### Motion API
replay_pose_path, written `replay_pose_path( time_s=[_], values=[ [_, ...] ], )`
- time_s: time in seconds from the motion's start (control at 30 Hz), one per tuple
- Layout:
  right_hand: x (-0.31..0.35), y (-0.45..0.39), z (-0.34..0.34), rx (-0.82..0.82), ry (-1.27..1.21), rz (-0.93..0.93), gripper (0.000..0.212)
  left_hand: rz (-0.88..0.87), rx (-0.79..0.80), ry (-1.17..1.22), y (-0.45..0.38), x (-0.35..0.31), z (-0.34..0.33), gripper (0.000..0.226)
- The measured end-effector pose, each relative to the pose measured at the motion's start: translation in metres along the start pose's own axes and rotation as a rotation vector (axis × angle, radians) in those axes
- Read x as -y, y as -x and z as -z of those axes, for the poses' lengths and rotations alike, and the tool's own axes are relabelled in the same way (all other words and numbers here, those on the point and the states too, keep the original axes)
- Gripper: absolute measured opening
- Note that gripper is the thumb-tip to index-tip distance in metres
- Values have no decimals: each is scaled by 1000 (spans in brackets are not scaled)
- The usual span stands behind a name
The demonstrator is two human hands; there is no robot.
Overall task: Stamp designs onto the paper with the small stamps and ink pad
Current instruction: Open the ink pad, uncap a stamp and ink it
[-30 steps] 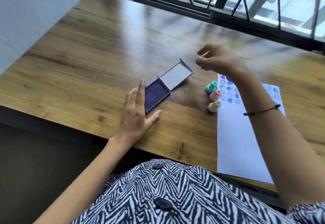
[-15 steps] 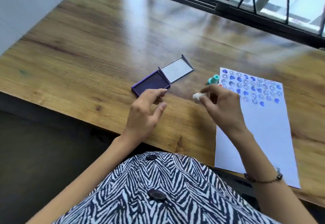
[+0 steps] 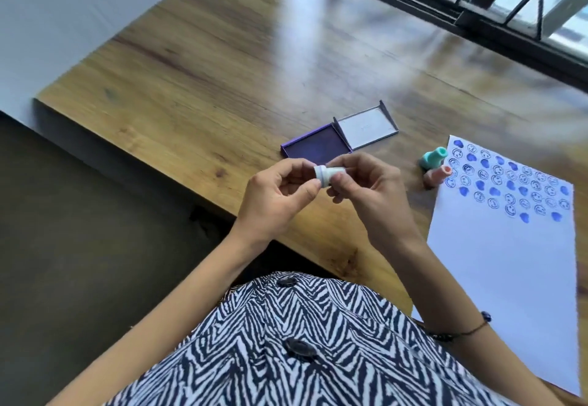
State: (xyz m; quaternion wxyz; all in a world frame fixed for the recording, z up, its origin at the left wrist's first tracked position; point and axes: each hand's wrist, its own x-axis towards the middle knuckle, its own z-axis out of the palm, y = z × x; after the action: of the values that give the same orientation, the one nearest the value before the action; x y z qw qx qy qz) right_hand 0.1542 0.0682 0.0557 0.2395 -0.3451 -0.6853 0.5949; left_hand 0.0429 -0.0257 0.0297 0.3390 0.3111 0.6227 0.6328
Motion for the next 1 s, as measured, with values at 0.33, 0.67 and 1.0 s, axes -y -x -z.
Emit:
replay_pose_path(
  time_s=[0.33, 0.67, 1.0],
  values=[
    [7, -35, -11, -40, 674, 398, 11, 70, -188, 185, -9, 15, 8, 15],
    [0, -65, -27, 208, 1209, 543, 14, 45, -270, 150, -11, 27, 6, 11],
    [6, -67, -29, 305, 1239, 515, 18, 35, -251, 114, -11, 32, 7, 12]
  ],
)
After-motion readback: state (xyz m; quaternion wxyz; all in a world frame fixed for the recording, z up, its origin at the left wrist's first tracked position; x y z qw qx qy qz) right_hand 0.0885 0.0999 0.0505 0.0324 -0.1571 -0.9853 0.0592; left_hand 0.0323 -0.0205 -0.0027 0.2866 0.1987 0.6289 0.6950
